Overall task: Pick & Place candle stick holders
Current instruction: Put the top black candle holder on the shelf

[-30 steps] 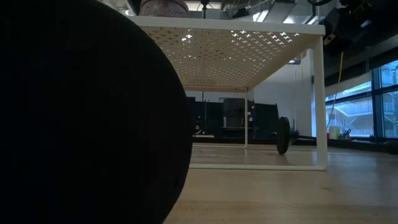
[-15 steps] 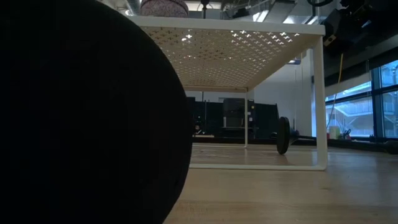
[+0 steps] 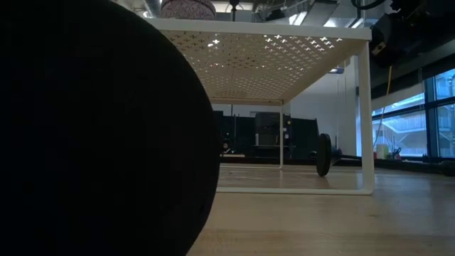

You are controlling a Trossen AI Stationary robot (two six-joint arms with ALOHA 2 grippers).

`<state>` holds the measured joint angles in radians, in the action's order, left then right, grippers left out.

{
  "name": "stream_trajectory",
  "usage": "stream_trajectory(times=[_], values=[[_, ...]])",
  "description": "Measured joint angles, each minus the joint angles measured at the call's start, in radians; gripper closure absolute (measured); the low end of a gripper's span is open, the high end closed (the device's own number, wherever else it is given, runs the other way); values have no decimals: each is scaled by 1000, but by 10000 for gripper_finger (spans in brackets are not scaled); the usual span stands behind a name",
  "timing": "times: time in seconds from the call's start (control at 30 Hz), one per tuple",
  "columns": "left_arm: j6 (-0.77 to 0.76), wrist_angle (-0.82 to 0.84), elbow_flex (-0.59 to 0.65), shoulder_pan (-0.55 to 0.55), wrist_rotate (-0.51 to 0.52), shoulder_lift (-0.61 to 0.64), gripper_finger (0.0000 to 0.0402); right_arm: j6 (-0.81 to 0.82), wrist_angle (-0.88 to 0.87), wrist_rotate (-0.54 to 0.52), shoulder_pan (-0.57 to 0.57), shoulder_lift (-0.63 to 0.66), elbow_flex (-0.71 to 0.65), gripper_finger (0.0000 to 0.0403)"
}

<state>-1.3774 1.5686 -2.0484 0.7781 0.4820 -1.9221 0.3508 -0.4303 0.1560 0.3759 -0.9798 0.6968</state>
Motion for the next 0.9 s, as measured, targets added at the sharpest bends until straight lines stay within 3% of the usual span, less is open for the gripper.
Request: stream_trajectory(times=[0.17,0.33,0.4,0.5,0.63,0.9], values=[[-237,-19,147,120,288,0,3,0,0,0,0,0,0,208],[-382,-65,335,153,756,0,3,0,1,-33,-3,0,0,208],[-429,-57,395,136,864,0,3,0,2,-33,-6,0,0,208],[-432,6,425,84,867,1,4,0,4,-37,-15,0,0,208],[-168,-17,431,16,789,13,8,-18,20,-55,-57,0,0,208],[210,-167,425,-55,808,69,28,-81,22,8,-204,0,33,208]])
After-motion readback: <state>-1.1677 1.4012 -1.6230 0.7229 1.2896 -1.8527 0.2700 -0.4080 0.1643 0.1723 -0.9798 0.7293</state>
